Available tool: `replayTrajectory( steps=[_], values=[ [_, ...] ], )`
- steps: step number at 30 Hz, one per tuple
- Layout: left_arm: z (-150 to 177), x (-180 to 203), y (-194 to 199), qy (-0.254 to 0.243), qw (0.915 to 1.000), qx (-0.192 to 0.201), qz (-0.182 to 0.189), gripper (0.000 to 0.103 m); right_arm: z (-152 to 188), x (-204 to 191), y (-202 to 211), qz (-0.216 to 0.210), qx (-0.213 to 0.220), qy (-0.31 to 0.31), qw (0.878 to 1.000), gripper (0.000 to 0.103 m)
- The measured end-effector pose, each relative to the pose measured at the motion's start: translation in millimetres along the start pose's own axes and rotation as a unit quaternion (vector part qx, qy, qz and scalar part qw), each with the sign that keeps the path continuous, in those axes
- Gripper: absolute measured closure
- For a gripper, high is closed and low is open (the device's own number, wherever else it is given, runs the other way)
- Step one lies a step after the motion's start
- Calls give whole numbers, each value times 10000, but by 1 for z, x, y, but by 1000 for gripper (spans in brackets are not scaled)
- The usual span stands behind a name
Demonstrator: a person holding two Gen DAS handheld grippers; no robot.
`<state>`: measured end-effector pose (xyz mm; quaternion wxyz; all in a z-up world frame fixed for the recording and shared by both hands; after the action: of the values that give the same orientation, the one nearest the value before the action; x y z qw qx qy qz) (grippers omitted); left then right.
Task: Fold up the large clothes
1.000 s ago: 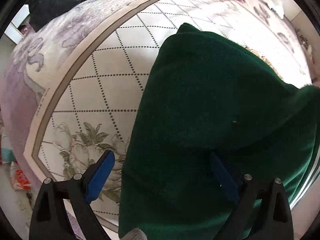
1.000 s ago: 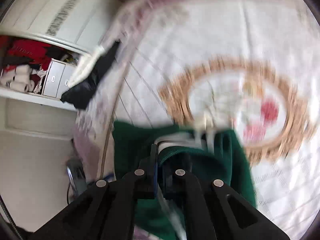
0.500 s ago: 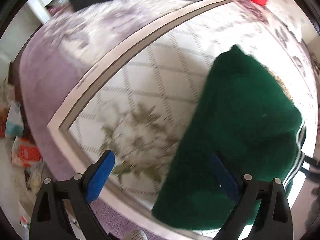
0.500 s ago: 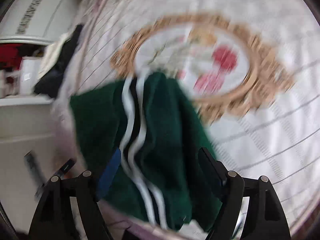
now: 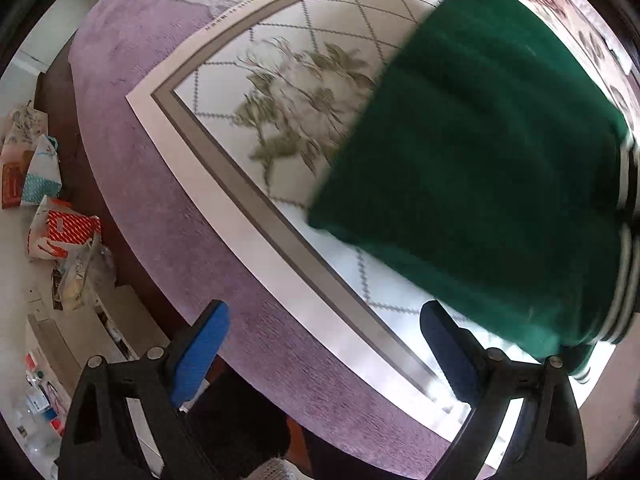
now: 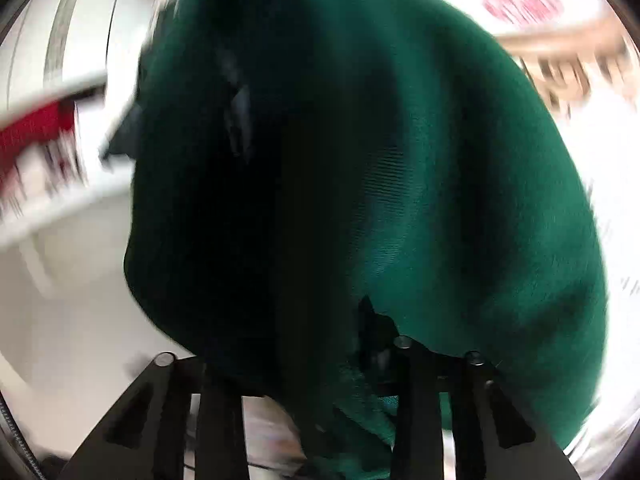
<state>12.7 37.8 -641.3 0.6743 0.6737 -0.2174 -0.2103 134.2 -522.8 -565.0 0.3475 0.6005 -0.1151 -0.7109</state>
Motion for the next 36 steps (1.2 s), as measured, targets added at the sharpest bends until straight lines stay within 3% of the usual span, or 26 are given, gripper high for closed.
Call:
replayTrajectory(
  steps=[3,5,8,10,11,14,15,17,19,23,27,30,31,33,34,36],
  values=[
    [12,12,-2,262,9993,-93,270,4,-3,-8,3,-706,217,-894,9932,70],
    [17,25,-12,399,9976,-270,500,4,-6,-11,4,-758,273,-1015,9916,70],
    [14,36,-42,677,9953,-469,515,4,-3,-8,2,-833,277,-1068,9904,70],
    [9,35,-55,908,9940,-416,448,4,-3,-4,-1,-588,161,-843,9946,70],
    [4,37,-61,935,9943,-330,386,3,-2,-1,2,-414,121,-728,9964,64],
    [0,39,-64,896,9958,-84,185,0,-3,7,-8,-8,69,-488,9988,61],
    [0,38,-63,942,9953,-52,199,0,-1,6,-10,-2,104,-470,9988,63],
    [-2,34,-62,1068,9940,18,220,0,4,-5,-3,133,301,-285,9991,78],
    [-5,27,-60,1288,9913,96,250,0,13,-22,12,277,508,-72,9983,81],
    [-22,10,-56,1697,9846,232,355,0,29,-37,45,201,783,-218,9965,85],
    [-37,11,-51,1635,9851,369,376,0,32,-29,65,335,828,-391,9952,85],
    [-44,20,-49,1484,9875,419,317,0,49,0,69,846,658,-410,9934,86],
    [-42,21,-49,1438,9883,412,283,0,55,12,59,1065,429,-343,9928,83],
    [-41,27,-47,1367,9896,368,260,0,67,39,33,1662,-213,-204,9857,65],
    [-42,28,-45,1318,9904,333,246,0,74,49,25,1888,-475,-153,9807,49],
    [-51,15,-38,1216,9922,237,136,2,82,49,22,1752,-671,-151,9821,44]
  ],
)
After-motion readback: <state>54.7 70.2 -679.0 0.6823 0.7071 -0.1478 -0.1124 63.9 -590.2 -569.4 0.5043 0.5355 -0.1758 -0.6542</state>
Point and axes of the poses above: each gripper's, at about its wrist camera, not at the fingertips, and y roughly against the way its jaws point, x to its right, z to its underside, the point moved 6 cm from there along -y, roughly the way its jaws point, and after that the axes turned 9 degrees about y, right-handed, at the moved point
